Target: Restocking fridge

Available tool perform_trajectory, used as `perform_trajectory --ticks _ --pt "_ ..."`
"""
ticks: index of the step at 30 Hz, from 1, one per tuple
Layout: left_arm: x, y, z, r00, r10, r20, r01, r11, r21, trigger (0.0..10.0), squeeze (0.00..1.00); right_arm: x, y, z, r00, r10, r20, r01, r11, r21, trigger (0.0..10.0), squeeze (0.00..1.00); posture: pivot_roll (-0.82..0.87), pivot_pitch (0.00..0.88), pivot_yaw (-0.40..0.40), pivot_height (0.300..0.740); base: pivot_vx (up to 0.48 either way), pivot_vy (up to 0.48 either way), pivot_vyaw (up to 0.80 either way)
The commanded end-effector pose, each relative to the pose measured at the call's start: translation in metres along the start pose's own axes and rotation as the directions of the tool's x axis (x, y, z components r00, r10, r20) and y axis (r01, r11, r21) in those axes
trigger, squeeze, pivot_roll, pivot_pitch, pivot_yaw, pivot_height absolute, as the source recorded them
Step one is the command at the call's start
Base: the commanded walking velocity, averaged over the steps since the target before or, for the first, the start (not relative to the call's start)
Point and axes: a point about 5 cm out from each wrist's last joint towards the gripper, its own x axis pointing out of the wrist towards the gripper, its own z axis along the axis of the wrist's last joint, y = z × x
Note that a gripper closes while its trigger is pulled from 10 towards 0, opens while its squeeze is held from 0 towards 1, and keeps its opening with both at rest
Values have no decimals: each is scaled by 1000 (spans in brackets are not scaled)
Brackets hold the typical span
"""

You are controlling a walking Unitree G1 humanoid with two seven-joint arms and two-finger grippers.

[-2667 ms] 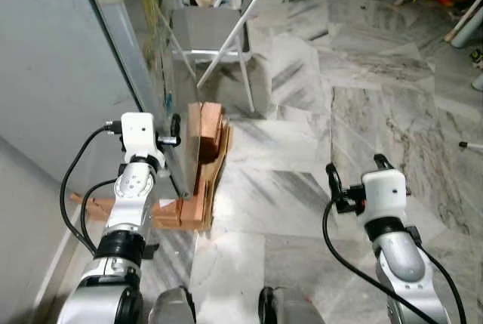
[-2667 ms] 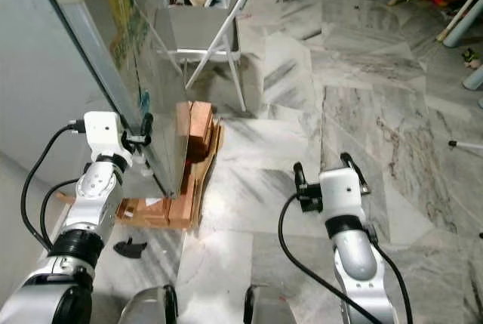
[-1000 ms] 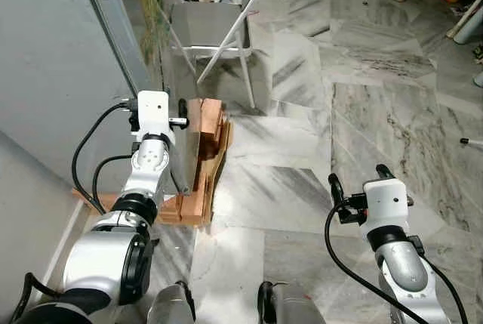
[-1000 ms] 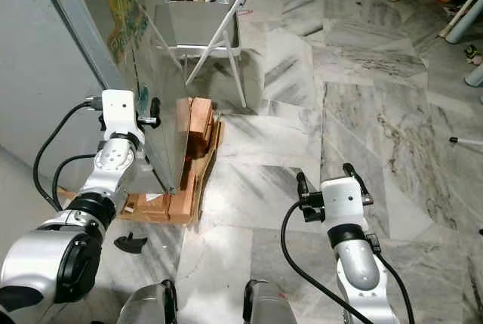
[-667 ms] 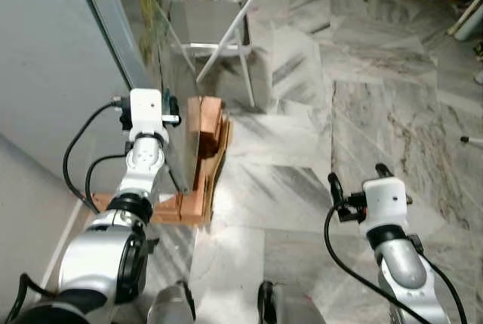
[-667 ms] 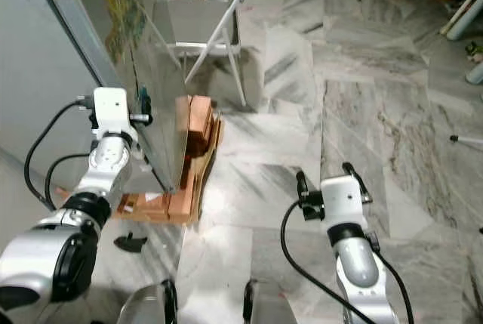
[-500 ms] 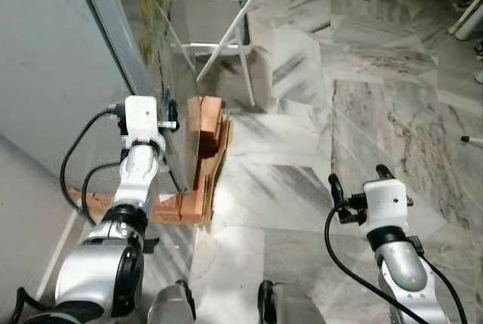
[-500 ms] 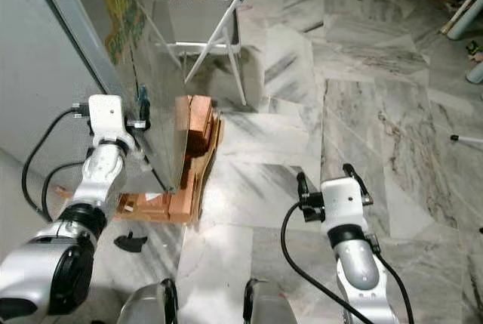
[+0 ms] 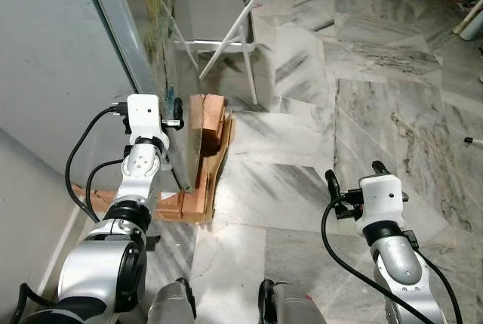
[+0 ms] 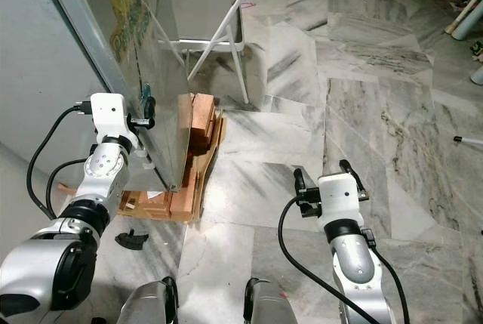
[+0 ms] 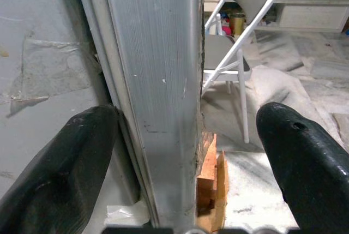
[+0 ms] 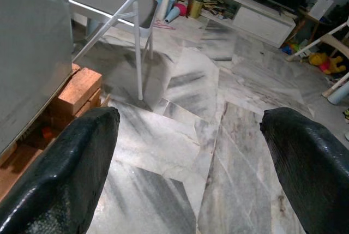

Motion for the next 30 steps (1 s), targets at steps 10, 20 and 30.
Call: perform_trajectory --ticks 10,20,30 --pt "10 -76 36 946 -305 111 295 951 95 10000 0 -11 -6 -26 988 1 -154 -8 999 -49 10000 0 -59 119 -11 740 0 0 0" --pt "-89 -260 92 461 -796 392 869 495 -19 10000 0 -13 -4 -35 980 22 -199 -34 998 -59 10000 0 -63 101 0 740 0 0 0" --pt "-35 -144 46 779 -581 236 606 794 -45 10000 0 -11 -5 -25 992 -8 -123 4 999 -40 10000 0 -39 103 11 740 0 0 0"
